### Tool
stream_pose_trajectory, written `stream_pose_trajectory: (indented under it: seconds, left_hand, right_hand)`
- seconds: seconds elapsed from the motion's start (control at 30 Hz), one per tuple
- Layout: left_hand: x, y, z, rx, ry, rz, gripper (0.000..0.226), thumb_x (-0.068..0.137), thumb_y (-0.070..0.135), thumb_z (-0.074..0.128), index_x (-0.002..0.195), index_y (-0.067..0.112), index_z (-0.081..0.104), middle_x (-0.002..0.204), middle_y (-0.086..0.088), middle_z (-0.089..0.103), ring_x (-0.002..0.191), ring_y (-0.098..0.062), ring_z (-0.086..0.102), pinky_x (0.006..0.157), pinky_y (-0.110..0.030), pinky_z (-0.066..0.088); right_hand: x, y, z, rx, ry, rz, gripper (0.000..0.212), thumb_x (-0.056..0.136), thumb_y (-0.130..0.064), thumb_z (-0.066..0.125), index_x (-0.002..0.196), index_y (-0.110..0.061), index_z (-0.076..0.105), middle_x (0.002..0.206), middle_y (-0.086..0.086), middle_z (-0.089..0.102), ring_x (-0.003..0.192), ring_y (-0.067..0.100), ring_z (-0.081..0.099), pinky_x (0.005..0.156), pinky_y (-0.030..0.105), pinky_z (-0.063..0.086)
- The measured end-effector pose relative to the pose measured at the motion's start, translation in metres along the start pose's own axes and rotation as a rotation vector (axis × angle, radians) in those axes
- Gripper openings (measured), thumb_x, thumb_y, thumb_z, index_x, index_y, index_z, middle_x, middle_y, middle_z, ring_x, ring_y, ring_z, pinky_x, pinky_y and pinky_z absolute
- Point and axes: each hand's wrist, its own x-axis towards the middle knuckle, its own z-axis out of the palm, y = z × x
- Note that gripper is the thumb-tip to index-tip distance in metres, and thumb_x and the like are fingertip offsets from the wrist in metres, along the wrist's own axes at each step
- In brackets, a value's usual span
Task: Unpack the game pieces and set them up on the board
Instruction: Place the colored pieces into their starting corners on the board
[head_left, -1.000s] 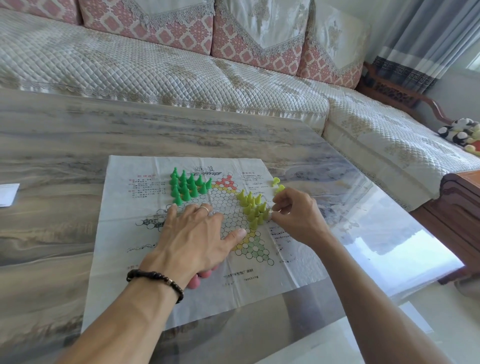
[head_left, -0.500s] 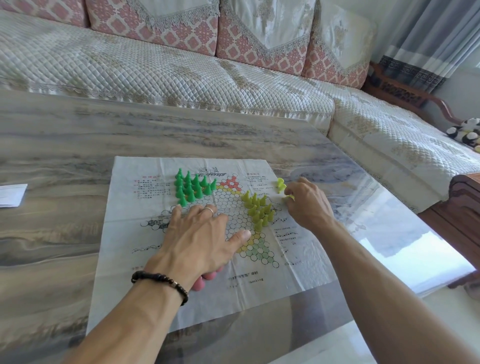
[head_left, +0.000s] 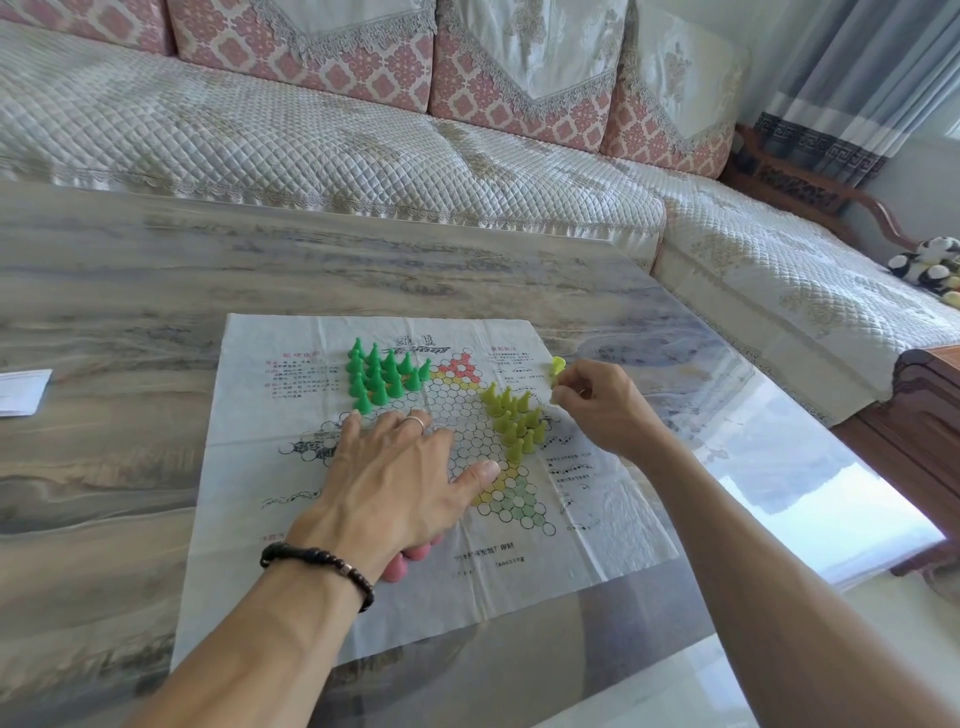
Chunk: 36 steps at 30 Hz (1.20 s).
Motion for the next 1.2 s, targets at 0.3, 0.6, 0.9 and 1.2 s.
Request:
stream_pose_trajectory:
  seconds: [0.3, 0.6, 0.9, 1.2]
  left_hand:
    - [0.001, 0.000, 0.002, -0.001, -0.009, -0.006, 0.076, 0.083, 0.078, 0.014, 0.120, 0.027, 0.055, 0.140, -0.002, 0.047, 0.127, -0.022, 0.042, 0.110, -0.055, 0.025]
    - [0.000, 0.000, 0.001, -0.005, -0.006, -0.006, 0.074, 0.083, 0.078, 0.015, 0.118, 0.027, 0.056, 0.136, -0.001, 0.049, 0.125, -0.021, 0.043, 0.110, -0.054, 0.026]
    - [0.000, 0.000, 0.001, -0.011, 0.006, -0.007, 0.073, 0.084, 0.078, 0.015, 0.116, 0.027, 0.056, 0.135, -0.001, 0.050, 0.125, -0.021, 0.042, 0.111, -0.053, 0.024]
    - [0.000, -0.001, -0.002, -0.039, -0.016, -0.010, 0.065, 0.083, 0.079, 0.016, 0.098, 0.031, 0.056, 0.115, 0.004, 0.057, 0.110, -0.018, 0.049, 0.105, -0.049, 0.033]
  right_hand:
    - [-0.003, 0.009, 0.006, -0.005, 0.026, 0.012, 0.014, 0.083, -0.019, 0.072, 0.070, -0.025, 0.068, 0.064, -0.013, 0.062, 0.052, -0.011, 0.053, 0.049, 0.006, 0.038]
    - [-0.004, 0.005, 0.007, -0.004, 0.002, -0.027, 0.018, 0.083, -0.018, 0.072, 0.071, -0.029, 0.067, 0.068, -0.013, 0.064, 0.051, -0.011, 0.053, 0.047, 0.005, 0.037]
    - [0.006, 0.009, -0.002, -0.110, 0.181, 0.037, 0.028, 0.084, -0.002, 0.055, 0.105, -0.016, 0.067, 0.103, -0.001, 0.064, 0.091, 0.019, 0.062, 0.085, 0.037, 0.052]
    - [0.023, 0.013, 0.007, -0.499, 0.088, -0.061, 0.026, 0.087, -0.008, 0.056, 0.106, -0.022, 0.067, 0.117, -0.001, 0.061, 0.098, 0.027, 0.060, 0.075, 0.036, 0.049]
